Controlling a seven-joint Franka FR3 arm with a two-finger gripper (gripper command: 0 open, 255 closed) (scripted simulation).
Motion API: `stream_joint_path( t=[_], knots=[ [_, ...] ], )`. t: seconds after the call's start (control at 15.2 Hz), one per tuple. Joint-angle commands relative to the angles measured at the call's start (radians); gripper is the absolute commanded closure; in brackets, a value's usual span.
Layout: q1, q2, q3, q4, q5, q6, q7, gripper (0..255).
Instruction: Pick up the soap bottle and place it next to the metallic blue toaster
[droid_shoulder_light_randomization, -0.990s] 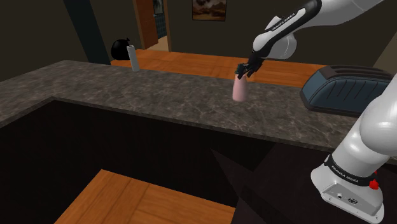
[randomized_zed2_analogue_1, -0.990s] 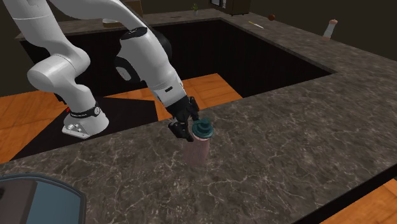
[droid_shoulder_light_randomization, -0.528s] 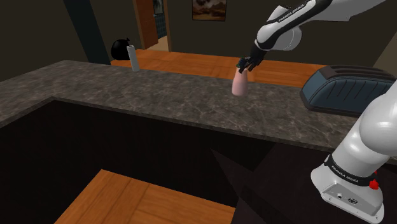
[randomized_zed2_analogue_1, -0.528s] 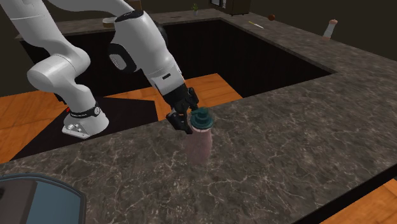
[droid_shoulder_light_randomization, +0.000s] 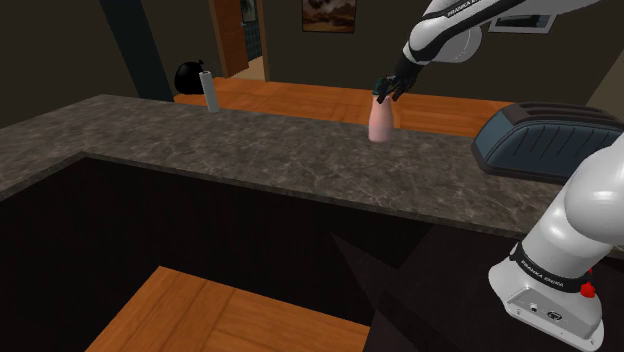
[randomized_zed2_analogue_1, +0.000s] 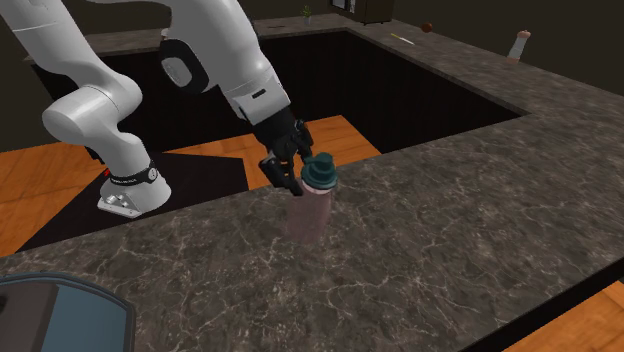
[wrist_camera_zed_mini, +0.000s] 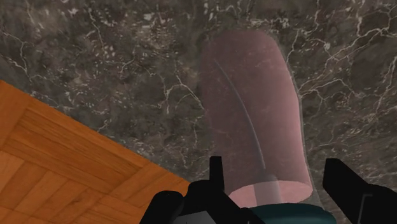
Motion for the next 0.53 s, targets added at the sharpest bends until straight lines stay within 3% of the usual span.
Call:
stream_joint_path(
  t=[0.0, 0.46],
  knots=[
    [-0.002, -0.015, 0.002, 0.011, -0.012, -0.026, 0.011, 255],
    [-0.008, -0.051, 0.009, 0.072, -0.039, -0.120, 0.037, 255]
  ],
)
